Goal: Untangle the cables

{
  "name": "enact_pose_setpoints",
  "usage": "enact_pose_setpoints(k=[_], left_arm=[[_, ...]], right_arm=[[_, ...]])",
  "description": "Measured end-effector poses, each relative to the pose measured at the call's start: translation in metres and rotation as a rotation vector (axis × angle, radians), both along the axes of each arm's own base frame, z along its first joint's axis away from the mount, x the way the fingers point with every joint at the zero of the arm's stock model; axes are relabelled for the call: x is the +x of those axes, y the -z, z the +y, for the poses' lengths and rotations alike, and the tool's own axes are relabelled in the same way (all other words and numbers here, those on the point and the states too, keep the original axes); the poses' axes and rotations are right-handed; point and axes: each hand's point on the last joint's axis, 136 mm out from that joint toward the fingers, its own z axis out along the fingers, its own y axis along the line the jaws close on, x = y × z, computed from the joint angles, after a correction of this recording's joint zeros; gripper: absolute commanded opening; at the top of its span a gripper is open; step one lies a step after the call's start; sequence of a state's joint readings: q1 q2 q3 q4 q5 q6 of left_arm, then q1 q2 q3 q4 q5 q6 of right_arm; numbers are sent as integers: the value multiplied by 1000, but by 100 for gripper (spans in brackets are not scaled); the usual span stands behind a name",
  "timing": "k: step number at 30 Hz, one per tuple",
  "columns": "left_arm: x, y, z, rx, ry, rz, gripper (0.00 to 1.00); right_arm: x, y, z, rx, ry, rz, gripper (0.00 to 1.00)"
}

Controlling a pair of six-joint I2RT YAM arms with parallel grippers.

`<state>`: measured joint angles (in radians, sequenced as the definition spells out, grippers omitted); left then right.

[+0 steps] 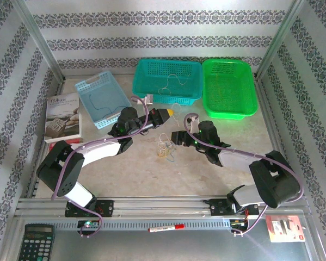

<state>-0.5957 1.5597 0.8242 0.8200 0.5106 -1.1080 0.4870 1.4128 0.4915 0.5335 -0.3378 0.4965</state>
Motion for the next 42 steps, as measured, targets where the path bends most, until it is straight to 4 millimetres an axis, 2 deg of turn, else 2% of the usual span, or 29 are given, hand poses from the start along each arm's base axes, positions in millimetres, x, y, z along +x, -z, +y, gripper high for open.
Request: enact_pose_setpoints(k=[1, 3, 5, 8, 9, 13, 16, 26, 33, 37, 38, 40, 42], left_arm=[[0, -1, 0, -1, -2, -2, 0], [-1, -5, 1, -6, -4, -8, 0], [-1, -8, 2, -10, -6, -14, 0], [-2, -12, 3, -15, -6, -20, 0], [-2, -12, 3, -15, -6, -21, 0], [-2, -18, 2, -25, -5, -23, 0], [-2, -31, 1, -42, 2, -38, 0], [-6, -102, 2, -147, 18, -126, 0], [-9, -135, 4, -234, 29, -150, 0], [-11, -146, 6, -272, 33, -164, 0], [-11, -147, 6, -272, 32, -165, 0], [-11, -146, 6, -272, 31, -164, 0], [-10, -145, 6, -270, 27, -161, 0]], right_arm=[[2, 2, 0, -2, 7, 0, 60], [5, 6, 0, -4, 17, 0, 48], [7, 9, 0, -5, 25, 1, 32], [10, 15, -1, -5, 39, 11, 3], [11, 17, -1, -5, 44, 15, 0], [14, 20, -4, -9, 66, 15, 0], [16, 21, -7, -10, 82, 10, 0], [12, 39, -17, -37, 108, 37, 0], [7, 47, -19, -41, 110, 51, 0], [6, 48, -19, -34, 114, 57, 0], [6, 48, -19, -33, 114, 58, 3], [6, 47, -19, -28, 115, 66, 24], [4, 44, -20, -24, 114, 68, 35]])
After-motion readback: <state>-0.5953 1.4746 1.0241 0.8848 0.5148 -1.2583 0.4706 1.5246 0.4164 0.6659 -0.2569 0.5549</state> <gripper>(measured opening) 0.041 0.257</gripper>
